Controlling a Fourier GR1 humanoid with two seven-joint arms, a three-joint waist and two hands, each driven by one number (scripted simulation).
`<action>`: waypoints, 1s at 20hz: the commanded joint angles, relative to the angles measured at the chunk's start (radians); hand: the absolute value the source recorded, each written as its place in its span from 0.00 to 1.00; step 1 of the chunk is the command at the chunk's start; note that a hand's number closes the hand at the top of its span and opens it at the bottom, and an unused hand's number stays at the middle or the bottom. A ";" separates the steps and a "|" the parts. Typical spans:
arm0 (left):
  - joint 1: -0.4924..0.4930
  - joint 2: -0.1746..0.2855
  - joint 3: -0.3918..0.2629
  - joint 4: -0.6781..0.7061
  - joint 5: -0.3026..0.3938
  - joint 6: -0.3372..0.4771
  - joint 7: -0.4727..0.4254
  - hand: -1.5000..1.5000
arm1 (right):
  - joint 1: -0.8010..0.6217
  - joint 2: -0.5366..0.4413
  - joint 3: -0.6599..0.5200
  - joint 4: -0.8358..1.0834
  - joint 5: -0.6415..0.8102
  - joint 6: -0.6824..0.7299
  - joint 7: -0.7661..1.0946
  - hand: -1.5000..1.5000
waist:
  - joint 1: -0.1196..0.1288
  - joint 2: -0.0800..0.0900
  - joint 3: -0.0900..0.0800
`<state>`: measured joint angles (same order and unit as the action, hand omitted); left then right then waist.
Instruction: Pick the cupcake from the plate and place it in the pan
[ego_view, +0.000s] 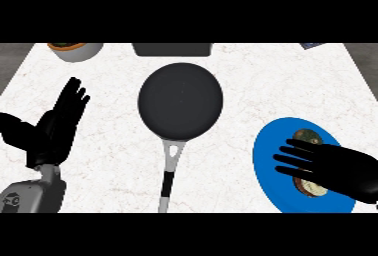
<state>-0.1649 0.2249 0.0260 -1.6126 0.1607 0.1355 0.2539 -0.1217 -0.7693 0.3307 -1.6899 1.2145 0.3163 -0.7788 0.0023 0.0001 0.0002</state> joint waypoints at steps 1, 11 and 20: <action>-0.061 -0.013 0.025 0.079 -0.006 -0.007 -0.020 0.50 | -0.037 0.110 0.042 0.069 0.072 -0.004 0.009 0.00 | -0.001 0.001 0.000; -0.005 -0.017 0.063 0.085 -0.007 -0.069 -0.083 0.50 | -0.015 0.167 0.011 0.168 0.146 -0.030 -0.056 0.00 | -0.002 0.001 0.000; 0.019 -0.037 0.038 0.008 -0.031 -0.062 -0.013 0.50 | -0.049 0.222 0.013 0.195 0.154 -0.051 -0.152 1.00 | -0.001 -0.001 0.000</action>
<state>-0.1437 0.2010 0.0766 -1.5923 0.1438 0.0710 0.2178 -0.1612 -0.5685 0.3583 -1.4977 1.3690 0.2331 -0.8815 0.0009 -0.0041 -0.0060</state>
